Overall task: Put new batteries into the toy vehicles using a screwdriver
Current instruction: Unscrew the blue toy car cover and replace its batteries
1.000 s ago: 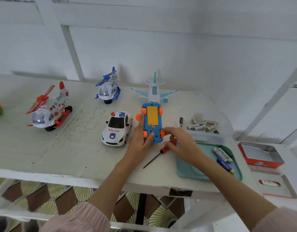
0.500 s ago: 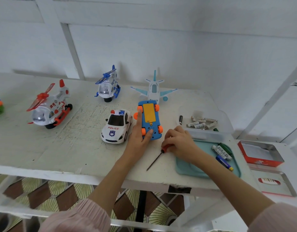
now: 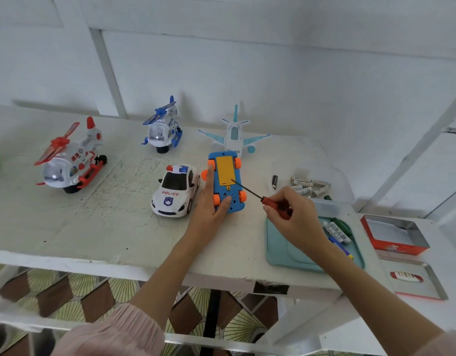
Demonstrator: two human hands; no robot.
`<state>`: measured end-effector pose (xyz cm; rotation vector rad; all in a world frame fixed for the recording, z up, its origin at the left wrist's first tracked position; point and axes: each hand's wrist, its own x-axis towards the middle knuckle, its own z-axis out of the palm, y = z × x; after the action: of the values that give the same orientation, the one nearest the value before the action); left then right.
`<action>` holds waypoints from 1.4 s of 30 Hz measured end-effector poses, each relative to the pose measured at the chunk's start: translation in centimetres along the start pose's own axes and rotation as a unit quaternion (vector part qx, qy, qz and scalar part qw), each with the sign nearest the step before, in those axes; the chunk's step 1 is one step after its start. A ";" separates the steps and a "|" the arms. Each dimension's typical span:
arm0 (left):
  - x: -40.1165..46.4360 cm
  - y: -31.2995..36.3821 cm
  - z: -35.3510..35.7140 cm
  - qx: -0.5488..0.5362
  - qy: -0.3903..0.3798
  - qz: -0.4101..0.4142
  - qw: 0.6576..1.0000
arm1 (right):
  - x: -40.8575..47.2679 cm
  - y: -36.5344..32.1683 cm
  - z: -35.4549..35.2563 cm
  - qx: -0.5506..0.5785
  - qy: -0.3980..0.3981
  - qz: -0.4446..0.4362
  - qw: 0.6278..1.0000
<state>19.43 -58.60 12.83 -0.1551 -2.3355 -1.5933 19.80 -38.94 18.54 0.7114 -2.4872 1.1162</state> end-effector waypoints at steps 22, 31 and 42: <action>0.3 -0.5 0.1 -0.014 -0.006 0.036 0.999 | -0.1 0.6 -0.4 -0.020 -0.002 -0.014 1.000; 0.4 -0.9 0.0 0.002 -0.004 0.053 0.999 | -0.2 0.6 -0.7 -0.025 -0.003 -0.033 0.999; 0.4 -1.0 0.1 0.010 -0.009 0.058 0.998 | -0.3 0.4 -0.8 -0.027 0.002 -0.040 0.999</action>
<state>18.75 -58.95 12.08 -0.2944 -2.3101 -1.5185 19.86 -38.03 18.70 0.7857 -2.4530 1.0162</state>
